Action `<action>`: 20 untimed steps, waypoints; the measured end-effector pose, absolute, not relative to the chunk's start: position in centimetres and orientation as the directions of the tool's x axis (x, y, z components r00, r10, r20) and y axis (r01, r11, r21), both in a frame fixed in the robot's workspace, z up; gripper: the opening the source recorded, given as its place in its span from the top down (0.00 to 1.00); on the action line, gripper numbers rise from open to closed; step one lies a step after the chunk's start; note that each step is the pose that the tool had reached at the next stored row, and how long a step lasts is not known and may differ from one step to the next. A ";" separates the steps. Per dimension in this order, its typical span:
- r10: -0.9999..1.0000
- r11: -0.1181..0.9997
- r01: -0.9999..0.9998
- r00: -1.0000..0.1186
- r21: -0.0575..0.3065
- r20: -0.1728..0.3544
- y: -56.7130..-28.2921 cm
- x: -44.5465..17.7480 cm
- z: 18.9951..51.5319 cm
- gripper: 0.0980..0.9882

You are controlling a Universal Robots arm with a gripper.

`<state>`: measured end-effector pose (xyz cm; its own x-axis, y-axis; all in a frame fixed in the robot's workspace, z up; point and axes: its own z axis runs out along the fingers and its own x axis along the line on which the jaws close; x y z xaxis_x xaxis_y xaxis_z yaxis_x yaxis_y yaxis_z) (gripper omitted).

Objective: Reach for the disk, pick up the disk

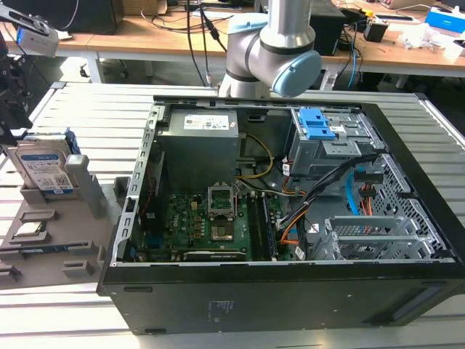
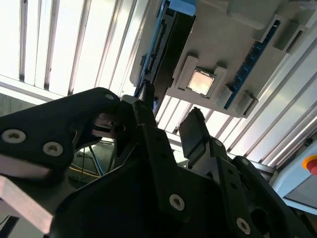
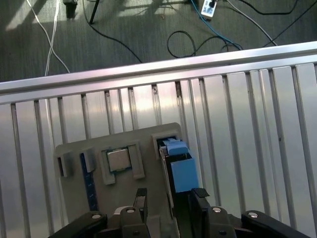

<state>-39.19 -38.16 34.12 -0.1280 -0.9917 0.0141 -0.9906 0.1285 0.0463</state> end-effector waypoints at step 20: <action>-0.998 0.069 -0.997 -0.069 0.046 0.012 -36.8 -39.8 30.7 0.57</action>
<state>-39.75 -36.76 30.71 -0.0689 -0.9976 0.0121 -0.9965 0.0694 0.0465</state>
